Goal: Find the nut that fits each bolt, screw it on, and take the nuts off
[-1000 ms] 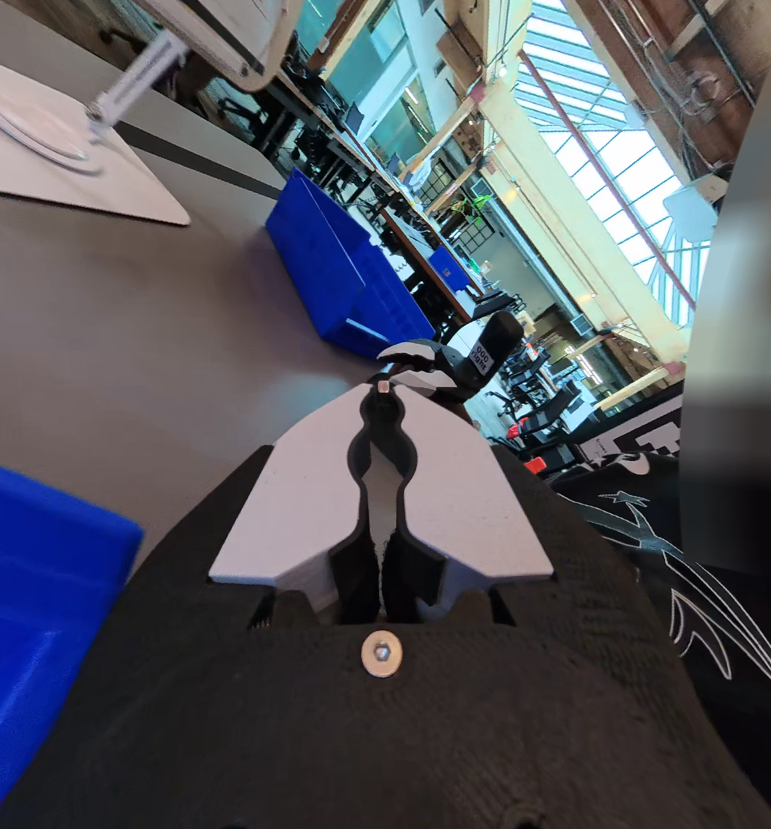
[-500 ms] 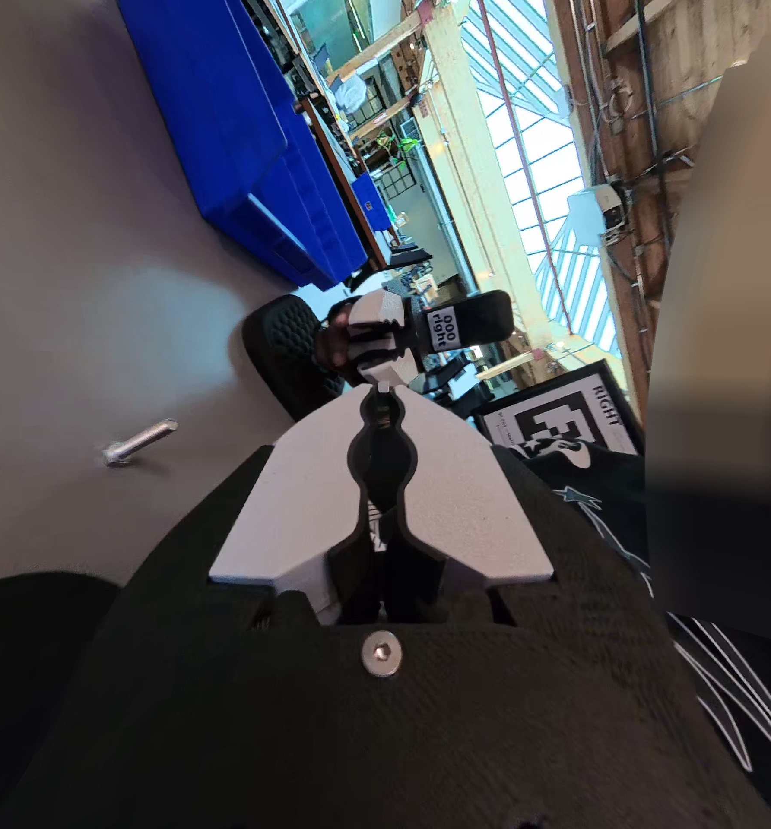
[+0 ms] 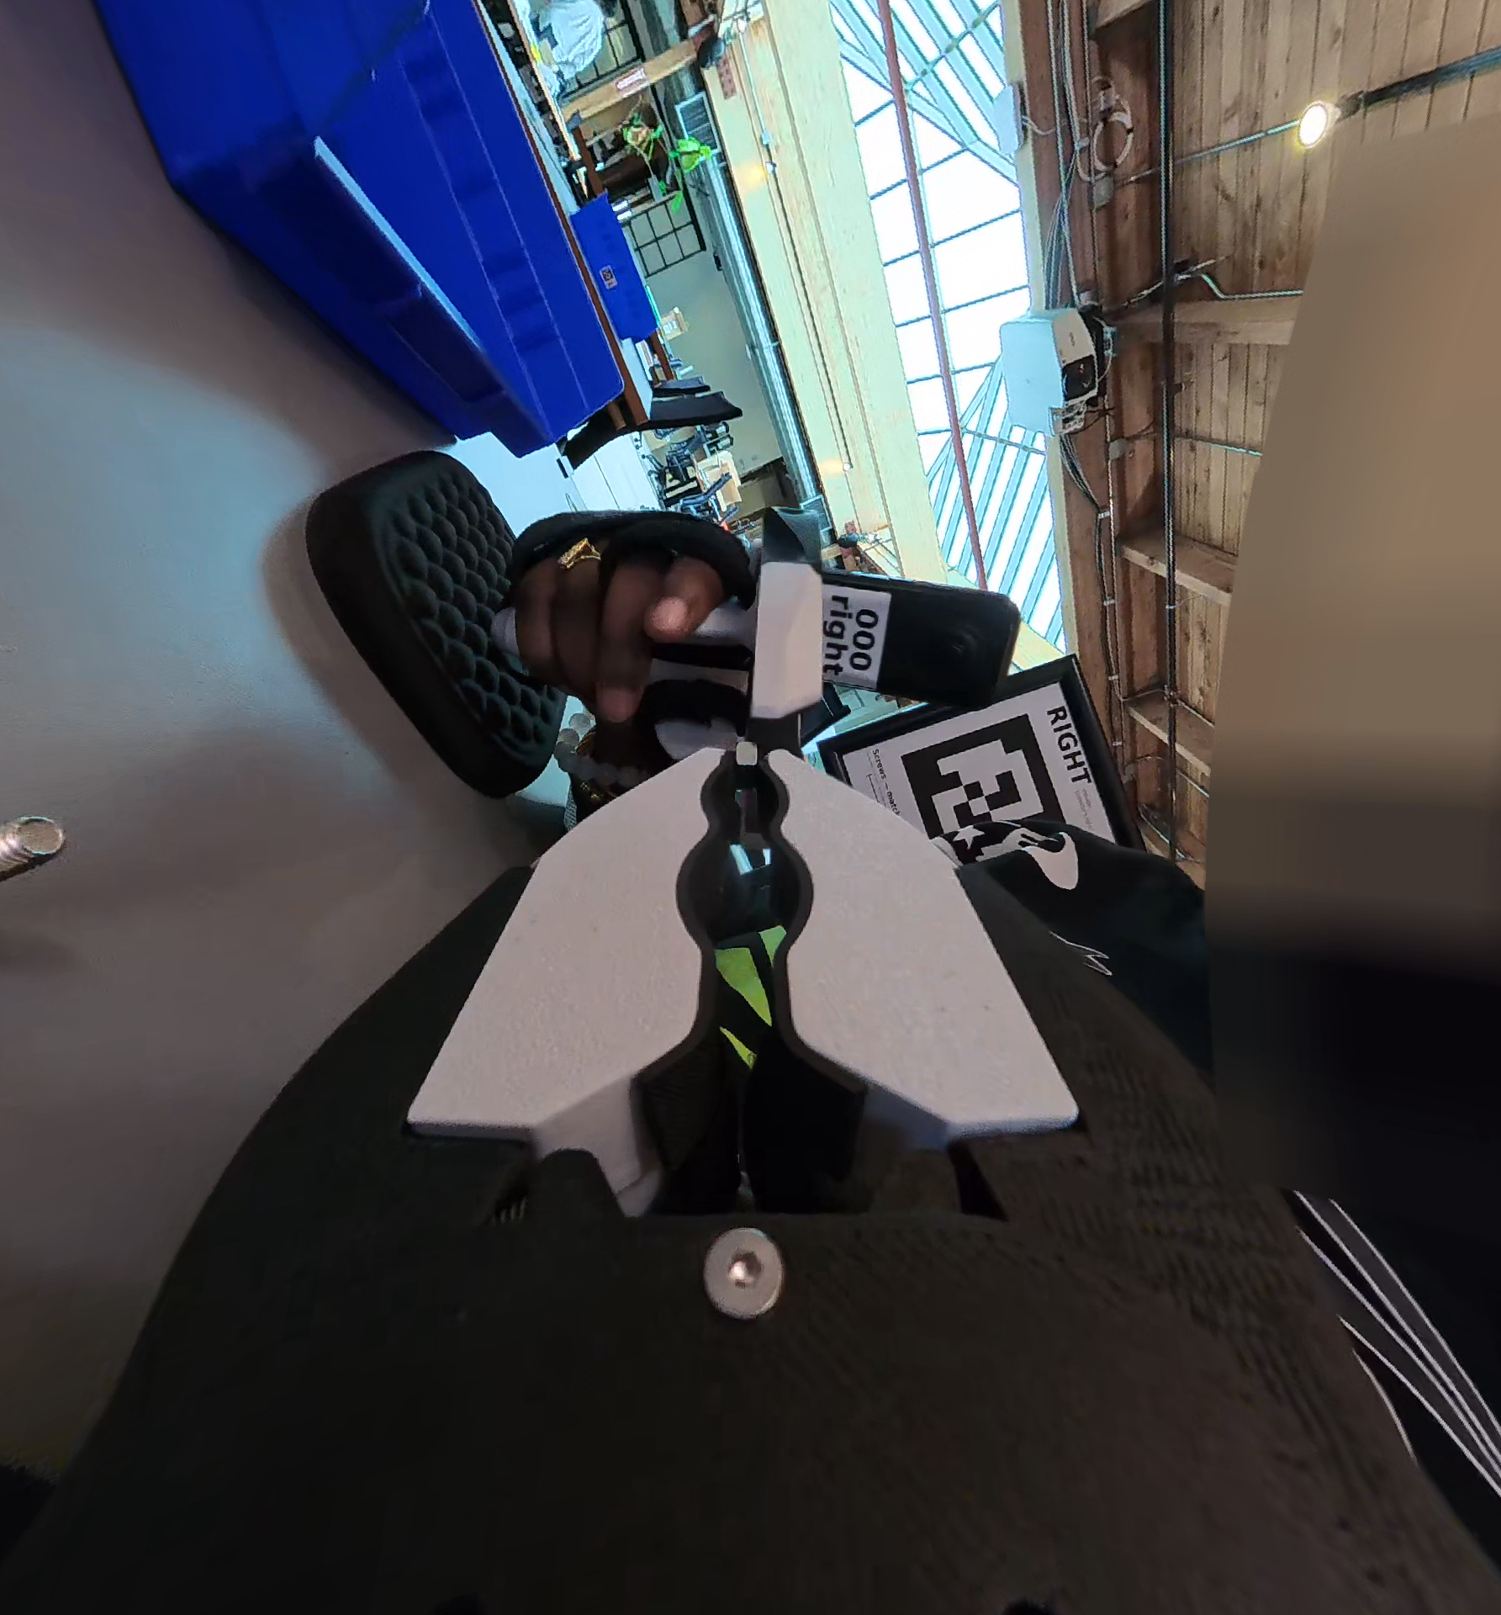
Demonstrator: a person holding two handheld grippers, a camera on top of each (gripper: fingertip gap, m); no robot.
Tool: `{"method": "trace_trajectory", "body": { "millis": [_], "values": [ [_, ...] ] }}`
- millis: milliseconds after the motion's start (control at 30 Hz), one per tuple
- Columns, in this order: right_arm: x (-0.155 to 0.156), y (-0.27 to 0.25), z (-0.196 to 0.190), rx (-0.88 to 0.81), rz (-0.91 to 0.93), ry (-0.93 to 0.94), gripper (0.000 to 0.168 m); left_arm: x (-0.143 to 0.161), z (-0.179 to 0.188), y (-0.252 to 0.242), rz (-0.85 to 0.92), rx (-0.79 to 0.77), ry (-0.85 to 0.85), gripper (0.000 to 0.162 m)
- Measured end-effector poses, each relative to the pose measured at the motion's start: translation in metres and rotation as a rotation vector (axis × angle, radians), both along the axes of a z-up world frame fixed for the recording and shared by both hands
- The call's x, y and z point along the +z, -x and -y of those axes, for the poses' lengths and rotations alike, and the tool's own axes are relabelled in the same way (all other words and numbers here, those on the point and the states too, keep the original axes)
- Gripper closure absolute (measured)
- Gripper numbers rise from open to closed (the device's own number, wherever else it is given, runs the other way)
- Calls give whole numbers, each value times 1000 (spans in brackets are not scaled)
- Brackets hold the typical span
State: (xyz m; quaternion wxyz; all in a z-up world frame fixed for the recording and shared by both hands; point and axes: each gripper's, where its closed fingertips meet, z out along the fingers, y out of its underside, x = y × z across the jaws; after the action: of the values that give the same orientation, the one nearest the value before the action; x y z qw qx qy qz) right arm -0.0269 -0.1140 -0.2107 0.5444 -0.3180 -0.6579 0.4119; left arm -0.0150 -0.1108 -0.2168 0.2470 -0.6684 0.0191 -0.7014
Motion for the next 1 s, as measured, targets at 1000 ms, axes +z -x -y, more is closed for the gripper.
{"method": "trace_trajectory", "body": {
  "millis": [1000],
  "values": [
    [-88, -14, -45, -231, 611, 163, 157, -39, -23, 71, -832, 275, -473, 123]
  ]
}}
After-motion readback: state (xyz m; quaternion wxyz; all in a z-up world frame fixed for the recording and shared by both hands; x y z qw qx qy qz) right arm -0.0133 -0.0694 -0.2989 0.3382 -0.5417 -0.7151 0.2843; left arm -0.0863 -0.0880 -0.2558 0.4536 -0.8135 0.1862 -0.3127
